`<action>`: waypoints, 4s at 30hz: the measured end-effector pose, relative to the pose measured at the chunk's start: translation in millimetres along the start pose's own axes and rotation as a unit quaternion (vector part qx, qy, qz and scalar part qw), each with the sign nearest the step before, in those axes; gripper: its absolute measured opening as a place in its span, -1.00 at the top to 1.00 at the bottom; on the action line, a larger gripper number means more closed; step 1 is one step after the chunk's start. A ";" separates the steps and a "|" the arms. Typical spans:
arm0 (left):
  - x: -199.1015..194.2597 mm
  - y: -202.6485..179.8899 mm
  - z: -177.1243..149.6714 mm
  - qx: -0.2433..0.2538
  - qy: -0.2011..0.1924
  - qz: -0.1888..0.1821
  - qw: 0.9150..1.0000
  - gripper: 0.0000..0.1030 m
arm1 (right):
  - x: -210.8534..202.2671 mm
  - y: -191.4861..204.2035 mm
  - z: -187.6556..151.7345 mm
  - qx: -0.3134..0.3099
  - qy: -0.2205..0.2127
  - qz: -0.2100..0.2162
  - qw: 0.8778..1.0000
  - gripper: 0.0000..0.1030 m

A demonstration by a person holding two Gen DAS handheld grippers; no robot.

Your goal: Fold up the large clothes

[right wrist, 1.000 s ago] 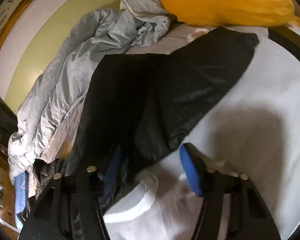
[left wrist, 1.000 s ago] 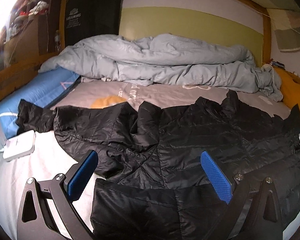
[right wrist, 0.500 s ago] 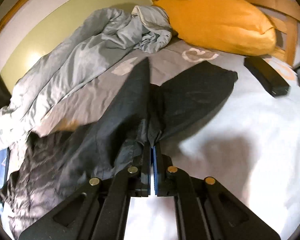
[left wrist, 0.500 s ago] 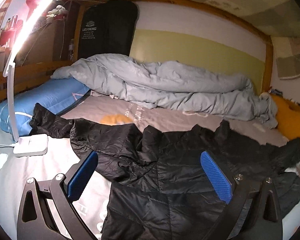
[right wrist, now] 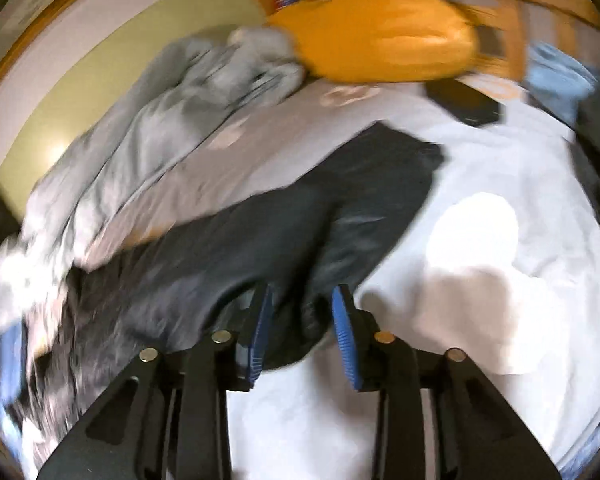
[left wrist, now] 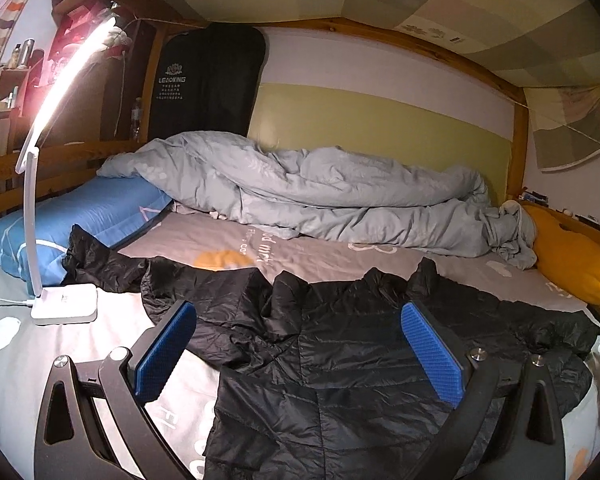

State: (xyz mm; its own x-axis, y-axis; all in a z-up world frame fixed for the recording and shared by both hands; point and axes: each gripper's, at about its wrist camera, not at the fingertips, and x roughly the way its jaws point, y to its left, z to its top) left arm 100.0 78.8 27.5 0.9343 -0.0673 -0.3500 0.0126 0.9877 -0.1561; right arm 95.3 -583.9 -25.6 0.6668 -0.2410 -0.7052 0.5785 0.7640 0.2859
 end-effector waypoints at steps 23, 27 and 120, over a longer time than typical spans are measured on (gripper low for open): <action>23.7 -18.3 -12.5 0.039 0.016 0.015 0.999 -1.00 | 29.8 -25.1 44.8 0.007 -0.056 0.043 0.997 0.96; 17.4 -19.4 -12.1 0.043 0.005 0.017 0.999 -1.00 | -9.5 30.1 29.3 -0.014 -0.053 0.179 0.982 0.96; 243.1 -27.9 -27.4 0.017 0.265 0.053 0.963 0.77 | -6.0 157.9 -70.7 -0.270 0.040 0.111 0.956 0.24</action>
State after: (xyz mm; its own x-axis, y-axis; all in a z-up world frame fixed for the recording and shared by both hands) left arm 317.0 31.1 -78.6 0.6186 -0.0201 -0.7854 -0.0521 0.9964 -0.0665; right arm 149.4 -419.5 -22.2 0.6948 -0.0071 -0.7191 0.0854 0.9937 0.0727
